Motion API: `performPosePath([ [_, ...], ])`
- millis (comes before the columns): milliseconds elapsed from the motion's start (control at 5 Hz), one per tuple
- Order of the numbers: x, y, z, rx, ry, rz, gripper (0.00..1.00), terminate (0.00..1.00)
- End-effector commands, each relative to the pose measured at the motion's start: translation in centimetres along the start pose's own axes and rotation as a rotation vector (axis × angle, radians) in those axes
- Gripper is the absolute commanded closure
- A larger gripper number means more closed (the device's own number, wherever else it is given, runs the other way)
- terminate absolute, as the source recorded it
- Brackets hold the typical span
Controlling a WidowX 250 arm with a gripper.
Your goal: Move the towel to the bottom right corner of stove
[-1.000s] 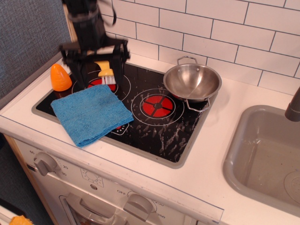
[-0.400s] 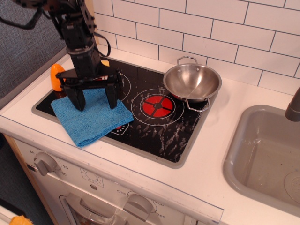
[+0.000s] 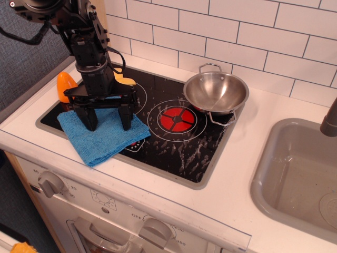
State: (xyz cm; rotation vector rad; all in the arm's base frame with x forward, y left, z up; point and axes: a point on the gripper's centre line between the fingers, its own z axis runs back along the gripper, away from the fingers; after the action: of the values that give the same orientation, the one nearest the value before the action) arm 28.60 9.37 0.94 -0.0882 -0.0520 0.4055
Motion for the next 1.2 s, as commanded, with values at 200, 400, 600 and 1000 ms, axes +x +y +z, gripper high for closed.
performPosePath([
  [200, -1.5, -5.1, 0.0, 0.012, 0.006, -0.127, 0.00, 0.00],
  [400, -1.7, -6.8, 0.4, 0.002, -0.007, -0.172, 0.00, 0.00],
  [600, -2.2, -8.5, 0.6, -0.013, -0.009, -0.216, 0.00, 0.00],
  [1000, -4.0, -11.7, 0.4, -0.054, 0.016, -0.312, 0.00, 0.00],
])
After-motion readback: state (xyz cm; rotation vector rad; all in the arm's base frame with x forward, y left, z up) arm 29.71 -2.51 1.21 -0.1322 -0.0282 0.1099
